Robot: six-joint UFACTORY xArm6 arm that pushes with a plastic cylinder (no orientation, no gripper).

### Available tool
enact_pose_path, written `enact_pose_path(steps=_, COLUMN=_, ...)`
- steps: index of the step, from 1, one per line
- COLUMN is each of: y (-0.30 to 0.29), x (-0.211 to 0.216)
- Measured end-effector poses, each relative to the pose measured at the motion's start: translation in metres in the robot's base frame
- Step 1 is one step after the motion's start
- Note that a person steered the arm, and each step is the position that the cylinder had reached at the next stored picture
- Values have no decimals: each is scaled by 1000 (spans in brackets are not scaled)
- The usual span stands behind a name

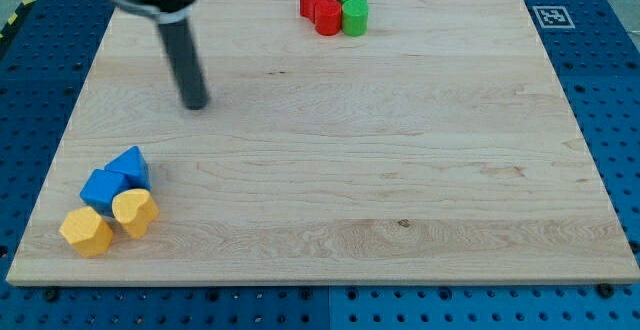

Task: Place arm on left side of yellow hexagon

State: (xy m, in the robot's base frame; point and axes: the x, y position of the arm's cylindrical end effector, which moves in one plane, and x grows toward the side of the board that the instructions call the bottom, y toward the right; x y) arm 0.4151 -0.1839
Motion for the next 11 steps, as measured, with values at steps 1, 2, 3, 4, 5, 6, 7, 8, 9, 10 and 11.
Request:
enact_pose_path(steps=1, y=-74, x=10)
enact_pose_path(steps=2, y=-121, x=20)
enact_pose_path(steps=3, y=-121, x=22)
enact_pose_path(steps=4, y=-120, x=90)
enact_pose_path(steps=5, y=-120, x=133)
enact_pose_path(steps=6, y=-120, x=136)
enact_pose_path(steps=7, y=-120, x=166)
enact_pose_path(steps=8, y=-120, x=171)
enact_pose_path(steps=9, y=-117, x=171)
enact_pose_path(steps=10, y=-87, x=171)
enact_pose_path(steps=11, y=-54, x=171)
